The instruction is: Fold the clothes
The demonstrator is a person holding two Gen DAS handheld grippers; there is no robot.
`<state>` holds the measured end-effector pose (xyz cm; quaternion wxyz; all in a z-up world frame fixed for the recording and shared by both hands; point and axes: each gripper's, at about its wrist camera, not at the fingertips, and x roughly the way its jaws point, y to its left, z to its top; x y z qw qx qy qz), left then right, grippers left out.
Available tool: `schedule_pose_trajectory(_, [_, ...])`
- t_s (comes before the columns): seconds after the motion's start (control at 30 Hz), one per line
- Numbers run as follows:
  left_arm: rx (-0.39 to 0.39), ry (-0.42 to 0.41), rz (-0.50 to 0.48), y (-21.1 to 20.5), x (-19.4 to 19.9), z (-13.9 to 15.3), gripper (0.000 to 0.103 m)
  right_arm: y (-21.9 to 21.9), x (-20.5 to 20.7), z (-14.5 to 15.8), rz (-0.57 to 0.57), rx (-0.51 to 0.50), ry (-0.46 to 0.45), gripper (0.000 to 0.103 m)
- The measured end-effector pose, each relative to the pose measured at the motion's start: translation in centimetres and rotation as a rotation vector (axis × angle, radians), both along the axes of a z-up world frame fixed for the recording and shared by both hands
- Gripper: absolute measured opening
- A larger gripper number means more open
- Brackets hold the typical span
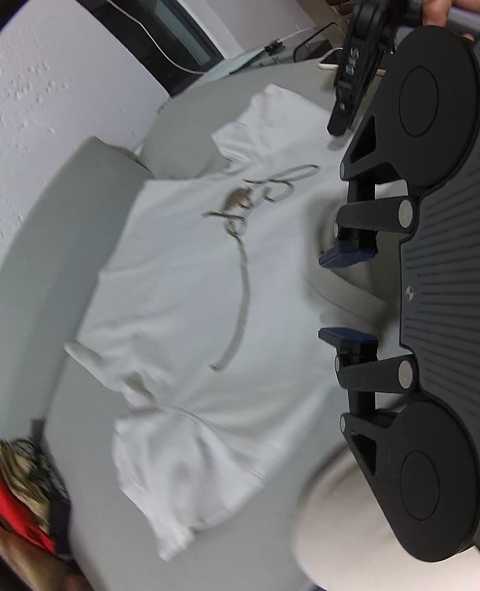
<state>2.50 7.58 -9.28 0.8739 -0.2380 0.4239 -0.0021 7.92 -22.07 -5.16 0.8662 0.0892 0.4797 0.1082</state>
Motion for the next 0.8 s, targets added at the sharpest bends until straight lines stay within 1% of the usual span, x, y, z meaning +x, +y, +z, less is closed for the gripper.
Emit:
schedule_pose_trajectory(0.03, [0.023, 0.014, 0.001, -0.1, 0.6, -0.5, 0.024, 0.1, 0.4, -0.7, 0.0, -0.015, 0.023, 0.027])
schedule_pose_trajectory(0.07, [0.049, 0.053, -0.004, -0.1, 1.0, -1.2, 0.02, 0.0, 0.6, -1.5, -0.005, -0.047, 0.059, 0.027])
schedule_pose_trajectory(0.13, [0.099, 0.139, -0.017, -0.2, 1.7, -2.8, 0.017, -0.4, 0.2, -3.3, -0.053, -0.139, 0.146, 0.027])
schedule_pose_trajectory(0.17, [0.117, 0.164, -0.02, -0.2, 1.6, -2.9, 0.016, -1.1, -0.2, -3.6, -0.083, -0.145, 0.154, 0.02])
schedule_pose_trajectory(0.2, [0.134, 0.184, -0.023, -0.2, 1.4, -2.8, 0.016, -1.6, -0.5, -3.3, -0.107, -0.139, 0.156, 0.015])
schedule_pose_trajectory(0.23, [0.15, 0.205, -0.026, -0.1, 1.2, -2.8, 0.016, -1.9, -0.5, -2.8, -0.131, -0.137, 0.167, 0.016])
schedule_pose_trajectory(0.27, [0.154, 0.227, -0.02, 0.1, 0.9, -2.6, 0.016, -2.2, -0.6, -2.1, -0.149, -0.105, 0.168, 0.018])
schedule_pose_trajectory(0.3, [0.147, 0.248, -0.014, 0.4, 0.6, -2.4, 0.016, -2.6, -0.7, -1.1, -0.163, -0.05, 0.161, 0.019])
schedule_pose_trajectory(0.33, [0.137, 0.252, -0.009, 0.7, 0.3, -2.0, 0.016, -2.8, -0.9, 0.0, -0.168, 0.011, 0.143, 0.021])
schedule_pose_trajectory(0.37, [0.126, 0.252, -0.003, 1.0, -0.1, -1.5, 0.015, -3.0, -1.2, 1.3, -0.166, 0.064, 0.107, 0.036])
schedule_pose_trajectory(0.4, [0.116, 0.252, 0.002, 1.4, -0.4, -1.1, 0.016, -3.1, -1.7, 2.7, -0.165, 0.107, 0.063, 0.049])
schedule_pose_trajectory(0.5, [0.081, 0.194, 0.011, 2.3, -1.9, 1.0, 0.023, -3.7, -2.9, 7.1, -0.163, 0.208, -0.089, 0.055])
schedule_pose_trajectory(0.53, [0.069, 0.173, 0.023, 2.8, -2.0, 1.8, 0.027, -4.1, -3.2, 8.4, -0.168, 0.253, -0.131, 0.058])
schedule_pose_trajectory(0.57, [0.056, 0.153, 0.036, 3.3, -1.9, 2.5, 0.034, -4.4, -3.2, 9.4, -0.185, 0.299, -0.156, 0.064])
schedule_pose_trajectory(0.6, [0.044, 0.132, 0.048, 3.8, -1.9, 3.3, 0.037, -4.7, -3.0, 10.2, -0.205, 0.34, -0.174, 0.07])
schedule_pose_trajectory(0.67, [0.019, 0.092, 0.074, 4.9, -1.7, 4.8, 0.04, -5.2, -2.5, 11.8, -0.239, 0.403, -0.201, 0.072])
schedule_pose_trajectory(0.73, [-0.013, 0.054, 0.099, 6.2, -1.1, 6.3, 0.04, -5.1, -1.3, 13.1, -0.245, 0.411, -0.201, 0.072])
schedule_pose_trajectory(0.8, [-0.043, 0.016, 0.111, 7.7, 0.4, 8.1, 0.04, -4.6, 0.5, 14.2, -0.226, 0.383, -0.186, 0.073])
